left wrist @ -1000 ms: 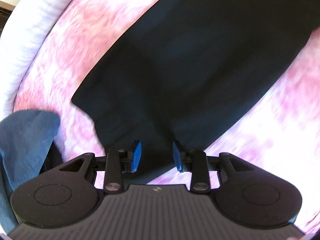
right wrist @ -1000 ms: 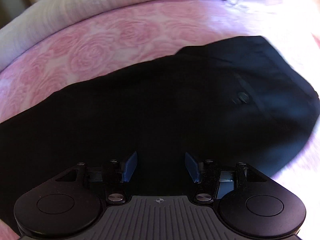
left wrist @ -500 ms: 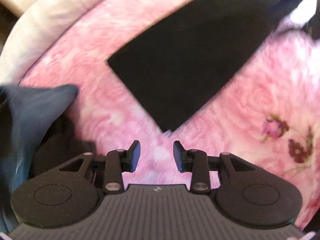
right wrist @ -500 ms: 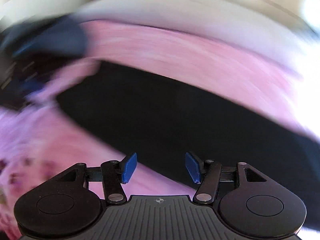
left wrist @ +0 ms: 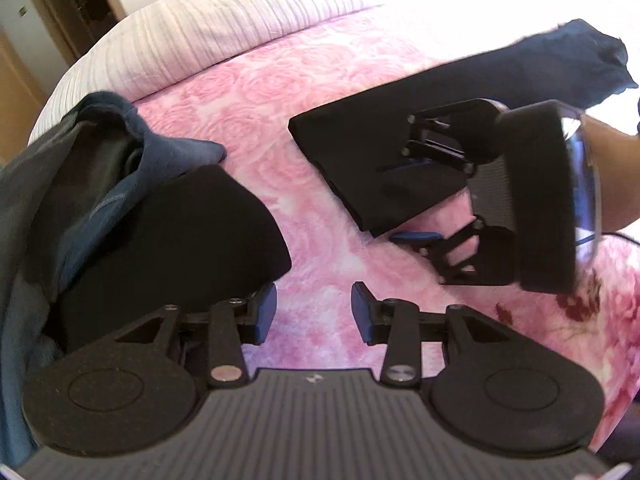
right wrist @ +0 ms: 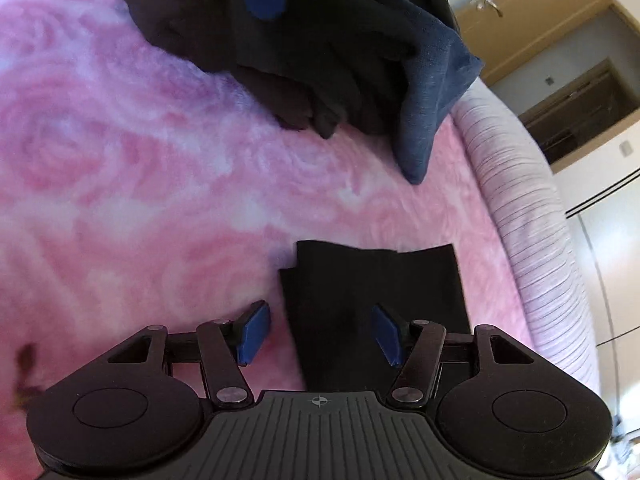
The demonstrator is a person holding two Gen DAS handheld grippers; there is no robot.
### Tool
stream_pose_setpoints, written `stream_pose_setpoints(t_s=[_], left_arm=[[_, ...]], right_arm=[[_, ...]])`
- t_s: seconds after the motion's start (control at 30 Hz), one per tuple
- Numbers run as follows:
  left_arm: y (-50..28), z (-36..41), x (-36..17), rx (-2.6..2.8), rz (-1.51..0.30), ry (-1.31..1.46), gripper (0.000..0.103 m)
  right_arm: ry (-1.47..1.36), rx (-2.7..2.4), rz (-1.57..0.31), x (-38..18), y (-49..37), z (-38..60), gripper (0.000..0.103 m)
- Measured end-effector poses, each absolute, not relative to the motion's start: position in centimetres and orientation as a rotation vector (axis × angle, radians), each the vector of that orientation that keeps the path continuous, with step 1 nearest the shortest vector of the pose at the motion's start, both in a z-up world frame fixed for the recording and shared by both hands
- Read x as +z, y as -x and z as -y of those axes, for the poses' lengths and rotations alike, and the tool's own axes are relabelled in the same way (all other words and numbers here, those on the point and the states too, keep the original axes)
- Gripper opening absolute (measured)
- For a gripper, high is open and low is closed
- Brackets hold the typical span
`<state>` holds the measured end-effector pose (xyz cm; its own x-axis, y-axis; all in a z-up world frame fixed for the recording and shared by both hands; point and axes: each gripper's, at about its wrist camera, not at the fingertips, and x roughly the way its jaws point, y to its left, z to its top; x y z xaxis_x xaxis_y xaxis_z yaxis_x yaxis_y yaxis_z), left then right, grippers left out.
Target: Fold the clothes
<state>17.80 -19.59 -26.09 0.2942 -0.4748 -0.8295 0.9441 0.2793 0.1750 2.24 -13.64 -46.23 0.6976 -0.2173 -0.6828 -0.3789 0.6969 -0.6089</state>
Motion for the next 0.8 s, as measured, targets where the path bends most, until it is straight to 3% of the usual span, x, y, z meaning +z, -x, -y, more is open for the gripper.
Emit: stream_pose_setpoints(t_s=[0.03, 0.07, 0.1, 0.2, 0.43, 0.57, 0.63, 0.8], left_arm=[[-17.8, 19.5, -26.1, -1.081, -0.752, -0.757, 0.037], [-17.7, 19.5, -26.2, -1.083, -0.756, -0.753, 0.037], [-17.7, 19.5, -26.2, -1.088, -0.755, -0.755, 0.037], [-17.3, 20.0, -26.1, -1.106, -0.737, -0.771, 0.037], [-14.7, 25.3, -25.5, -1.192, -0.675, -0.845, 0.038], [-11.9, 31.1, -25.1, -1.279, -0.635, -0.887, 0.038], [-10.0, 34.5, -24.8, -1.336, -0.617, -0.893, 0.038], [-4.9, 42.7, -25.7, -1.459, -0.612, -0.918, 0.039]], right_arm=[[0.817, 0.099, -0.812, -46.3, -2.6, 13.9, 0.058], [0.814, 0.101, -0.81, -46.3, -2.9, 14.1, 0.047], [0.798, 0.118, -0.822, -46.2, -3.2, 14.4, 0.023], [0.721, 0.119, -0.841, -45.4, -3.9, 15.1, 0.015], [0.271, -0.04, -0.649, -33.7, -2.2, 24.0, 0.013], [-0.046, -0.392, -0.458, -26.9, 5.5, 35.7, 0.012], [-0.26, -0.619, -0.387, -26.6, 11.8, 42.8, 0.012], [-0.916, -0.994, -0.357, -37.4, 27.1, 57.3, 0.013]])
